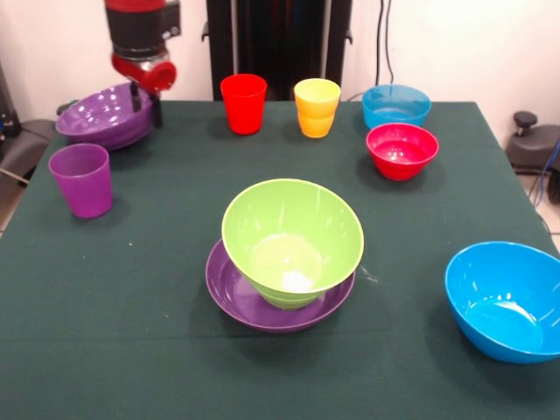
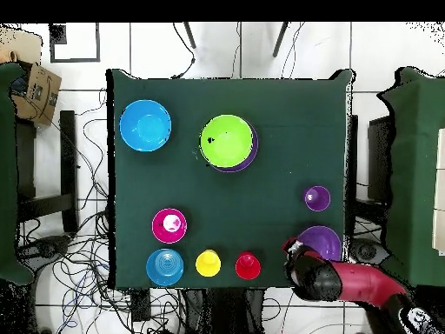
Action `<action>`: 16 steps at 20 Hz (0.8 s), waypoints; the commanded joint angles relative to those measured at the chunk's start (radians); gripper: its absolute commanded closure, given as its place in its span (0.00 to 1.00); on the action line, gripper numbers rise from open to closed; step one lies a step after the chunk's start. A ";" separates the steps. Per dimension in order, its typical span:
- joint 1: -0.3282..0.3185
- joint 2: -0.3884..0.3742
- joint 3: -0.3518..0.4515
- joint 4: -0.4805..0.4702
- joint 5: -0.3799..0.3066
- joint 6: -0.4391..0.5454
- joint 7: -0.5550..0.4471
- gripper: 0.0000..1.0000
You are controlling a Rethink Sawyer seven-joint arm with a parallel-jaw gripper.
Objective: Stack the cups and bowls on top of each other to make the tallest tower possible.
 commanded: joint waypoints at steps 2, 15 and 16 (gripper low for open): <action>-0.039 -0.126 0.220 0.021 0.004 0.219 -0.337 0.00; -0.068 -0.123 0.304 0.029 -0.057 0.209 -0.314 1.00; -0.067 -0.126 0.306 0.031 -0.056 0.212 -0.312 1.00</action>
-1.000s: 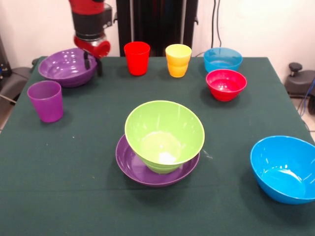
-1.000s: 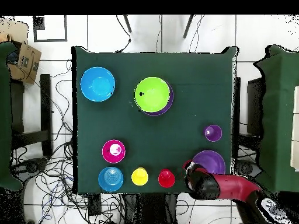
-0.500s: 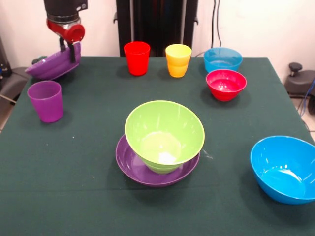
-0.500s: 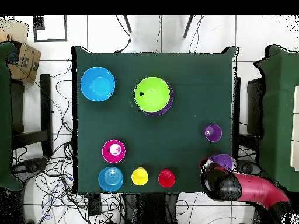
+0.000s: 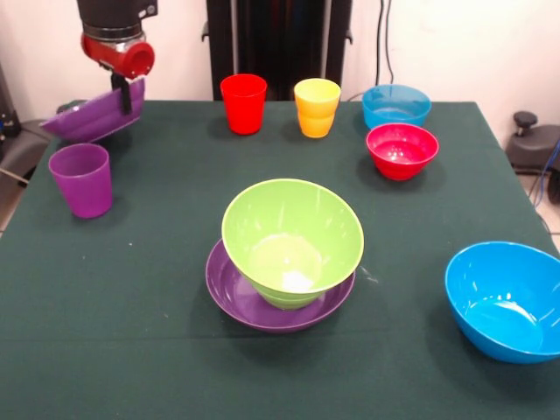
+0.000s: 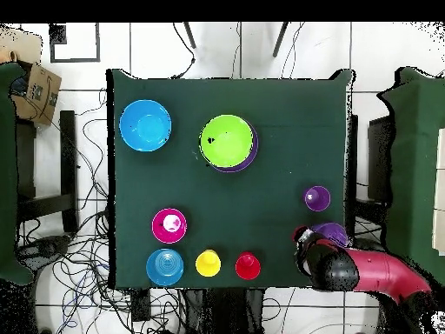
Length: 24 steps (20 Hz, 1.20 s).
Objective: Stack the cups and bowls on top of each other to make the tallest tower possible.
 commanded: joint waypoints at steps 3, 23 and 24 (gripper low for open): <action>0.010 -0.007 0.136 0.031 -0.054 0.074 -0.262 1.00; 0.029 -0.409 0.405 0.029 0.375 0.638 -0.398 1.00; 0.034 -0.417 0.413 0.018 0.384 0.664 -0.399 1.00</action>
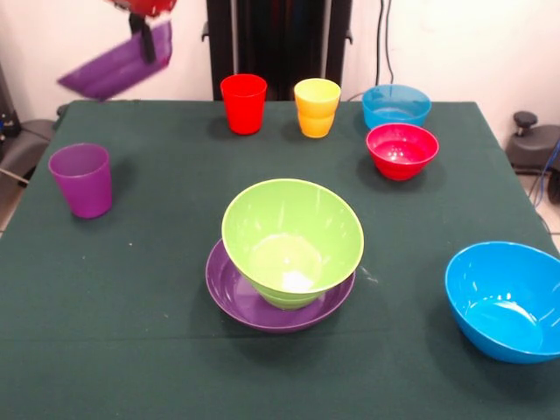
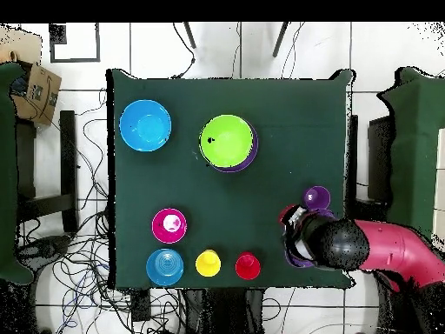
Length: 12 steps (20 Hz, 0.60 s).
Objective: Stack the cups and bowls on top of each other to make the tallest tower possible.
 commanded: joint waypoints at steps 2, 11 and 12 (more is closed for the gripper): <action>0.065 -0.165 0.152 -0.041 0.115 0.324 -0.358 1.00; 0.165 -0.120 0.156 -0.146 0.103 0.386 -0.260 1.00; 0.187 -0.086 0.142 -0.161 0.077 0.359 -0.234 1.00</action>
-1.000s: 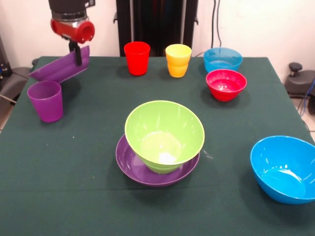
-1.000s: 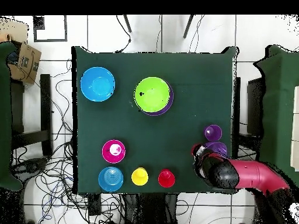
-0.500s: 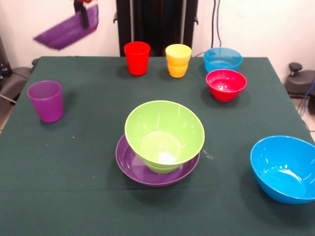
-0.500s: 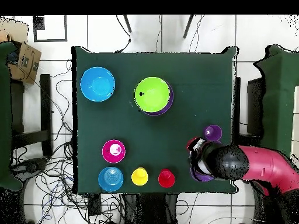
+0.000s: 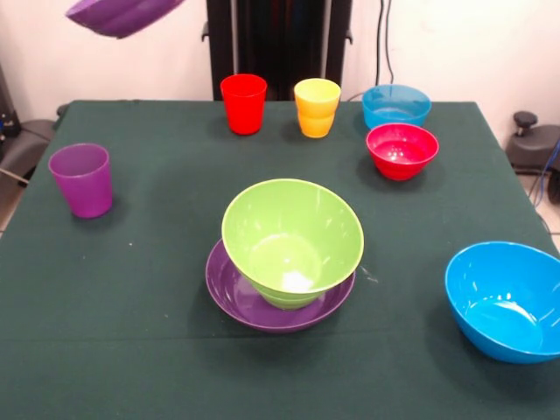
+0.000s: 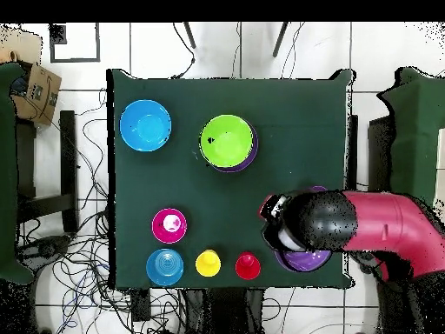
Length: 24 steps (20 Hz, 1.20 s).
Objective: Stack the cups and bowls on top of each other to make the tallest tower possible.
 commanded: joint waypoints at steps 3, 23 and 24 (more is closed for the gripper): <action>0.196 0.181 0.006 -0.172 -0.095 0.013 -0.084 1.00; 0.495 0.450 -0.174 -0.476 -0.248 -0.109 0.058 1.00; 0.497 0.439 -0.176 -0.476 -0.235 -0.096 0.051 1.00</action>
